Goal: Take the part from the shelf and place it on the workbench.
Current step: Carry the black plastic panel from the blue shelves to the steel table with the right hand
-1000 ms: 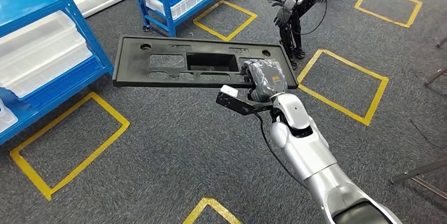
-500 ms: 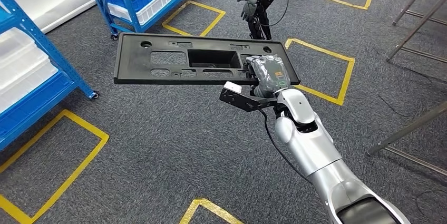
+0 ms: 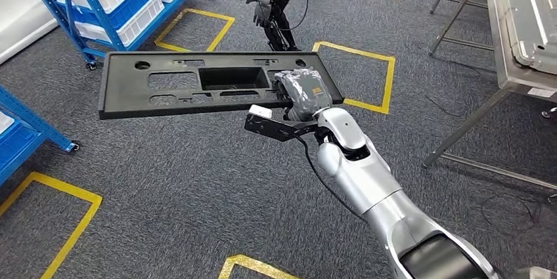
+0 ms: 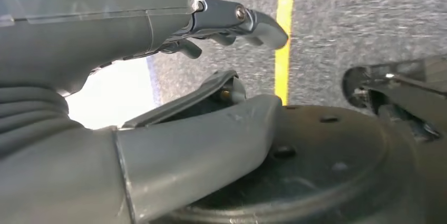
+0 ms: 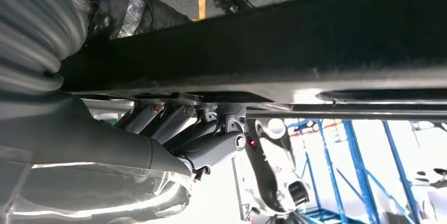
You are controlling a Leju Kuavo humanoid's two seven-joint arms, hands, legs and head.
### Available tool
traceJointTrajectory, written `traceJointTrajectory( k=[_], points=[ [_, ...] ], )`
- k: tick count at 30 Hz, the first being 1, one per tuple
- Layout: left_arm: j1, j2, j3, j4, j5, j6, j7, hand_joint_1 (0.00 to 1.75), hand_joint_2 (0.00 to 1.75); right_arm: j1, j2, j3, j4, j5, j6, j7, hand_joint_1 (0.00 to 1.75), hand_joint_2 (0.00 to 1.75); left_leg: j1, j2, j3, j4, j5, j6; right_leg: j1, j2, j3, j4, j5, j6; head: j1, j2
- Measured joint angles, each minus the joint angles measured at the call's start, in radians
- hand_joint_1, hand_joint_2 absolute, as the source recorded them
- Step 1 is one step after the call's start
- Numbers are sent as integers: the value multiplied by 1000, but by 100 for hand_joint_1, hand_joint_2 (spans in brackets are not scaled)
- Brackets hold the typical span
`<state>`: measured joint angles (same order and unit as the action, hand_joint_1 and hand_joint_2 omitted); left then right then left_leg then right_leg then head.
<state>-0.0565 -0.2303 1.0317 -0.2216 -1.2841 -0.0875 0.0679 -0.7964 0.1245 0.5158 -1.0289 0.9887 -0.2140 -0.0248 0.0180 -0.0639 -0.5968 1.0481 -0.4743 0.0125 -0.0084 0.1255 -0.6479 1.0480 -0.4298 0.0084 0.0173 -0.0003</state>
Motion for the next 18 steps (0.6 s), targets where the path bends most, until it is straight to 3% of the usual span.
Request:
traceJointTrajectory(
  k=[1, 3, 5, 7, 8, 9, 11, 13, 16, 18],
  points=[
    [-1, -1, 3, 0, 3, 0, 1, 0, 175, -3, 3, 3, 7, -2, -1, -2, 175, 175, 0, 10, 1, -5, 4, 7, 0, -9, -3, 4, -4, 5, 0, 0],
    [-2, -2, 7, 0, 8, 0, 3, 0, 175, -10, 10, 10, 21, -5, -4, -3, 175, 175, 1, 31, 4, -15, 11, 21, 3, -58, -30, 59, -40, 13, 2, 0],
    [-1, -3, 15, 0, 10, 1, 7, 0, 175, -16, 17, 18, 35, -7, -8, -3, 175, 175, -3, 55, 4, -16, 12, 27, 3, -107, -87, 183, -102, 19, 2, 0],
    [1, -2, 21, 0, 12, 1, 10, 0, 175, -18, 21, 24, 47, -8, -10, -3, 175, 175, -6, 80, 4, -16, 10, 28, 0, -120, -130, 274, -128, 21, 2, 0],
    [1, -2, 22, 0, 13, 2, 11, 0, 175, -18, 21, 26, 52, -8, -10, -3, 175, 175, -6, 91, 5, -16, 9, 29, -1, -122, -126, 267, -114, 21, 2, 0],
    [1, -2, 22, 0, 13, 2, 12, 0, 175, -19, 22, 28, 57, -8, -10, -3, 175, 175, -7, 102, 6, -16, 8, 28, -1, -127, -100, 219, -85, 18, 2, 0],
    [-1, -2, 23, 0, 13, 2, 13, 0, 175, -24, 22, 30, 64, -8, -11, -2, 175, 175, -11, 121, 10, -16, 4, 24, 7, -162, -22, 75, -28, 7, 2, 0],
    [-2, -2, 23, 0, 8, 1, 14, 0, 175, -34, 22, 32, 66, -7, -12, 1, 175, 175, -16, 137, 13, -16, 0, 17, 19, -186, 16, -4, -11, -5, 2, 0],
    [-4, -1, 23, 0, -7, -1, 15, 0, 175, -40, 12, 32, 66, -2, -16, 13, 175, 175, -17, 153, 22, -17, -8, 4, 19, -161, 22, -18, -9, -17, 2, 0],
    [-6, 0, 23, 0, -19, -5, 15, 0, 175, -41, 0, 31, 62, 4, -19, 22, 175, 175, -15, 120, 8, 29, -44, -3, 11, -142, 31, -30, -2, -28, 1, 0]
  ],
)
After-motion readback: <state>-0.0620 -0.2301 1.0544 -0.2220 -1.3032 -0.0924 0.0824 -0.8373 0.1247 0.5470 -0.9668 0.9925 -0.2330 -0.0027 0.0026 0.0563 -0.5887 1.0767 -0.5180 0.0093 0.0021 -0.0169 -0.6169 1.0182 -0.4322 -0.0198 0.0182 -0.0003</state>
